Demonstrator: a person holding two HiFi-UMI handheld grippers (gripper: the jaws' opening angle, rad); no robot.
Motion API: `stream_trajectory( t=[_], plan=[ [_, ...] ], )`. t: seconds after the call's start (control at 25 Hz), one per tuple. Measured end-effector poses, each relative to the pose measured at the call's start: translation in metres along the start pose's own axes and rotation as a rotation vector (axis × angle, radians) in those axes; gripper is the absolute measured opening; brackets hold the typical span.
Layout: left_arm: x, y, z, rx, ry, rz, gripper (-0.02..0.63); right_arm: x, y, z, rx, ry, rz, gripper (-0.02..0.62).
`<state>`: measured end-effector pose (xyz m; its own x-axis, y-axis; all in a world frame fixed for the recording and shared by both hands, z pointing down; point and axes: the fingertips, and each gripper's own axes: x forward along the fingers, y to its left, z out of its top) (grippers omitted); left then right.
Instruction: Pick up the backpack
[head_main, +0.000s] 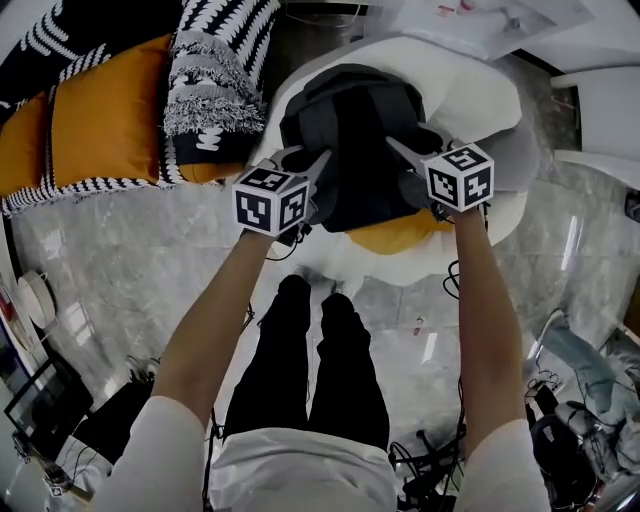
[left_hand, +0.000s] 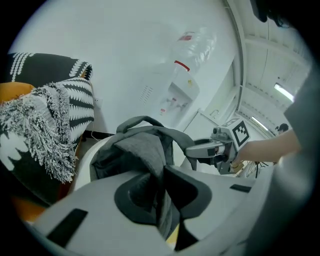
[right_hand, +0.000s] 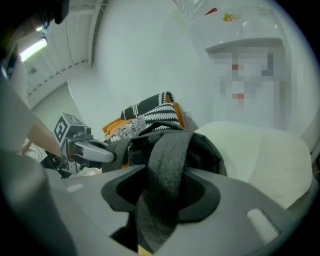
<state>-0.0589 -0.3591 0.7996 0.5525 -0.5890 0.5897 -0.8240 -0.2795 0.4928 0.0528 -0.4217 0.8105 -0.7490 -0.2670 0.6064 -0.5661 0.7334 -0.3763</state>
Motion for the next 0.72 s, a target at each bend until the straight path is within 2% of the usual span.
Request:
stream_trajectory(
  t=[0.4,0.72],
  plan=[
    [-0.034,-0.037,-0.010,-0.011,0.024,0.012,0.037,-0.044,0.037,-0.002,0.073,-0.031,0.068,0.173],
    [-0.060,-0.065,-0.015,-0.021,0.029,0.020,0.037,-0.079,0.066,-0.004,0.135,-0.078,0.109,0.130]
  ],
)
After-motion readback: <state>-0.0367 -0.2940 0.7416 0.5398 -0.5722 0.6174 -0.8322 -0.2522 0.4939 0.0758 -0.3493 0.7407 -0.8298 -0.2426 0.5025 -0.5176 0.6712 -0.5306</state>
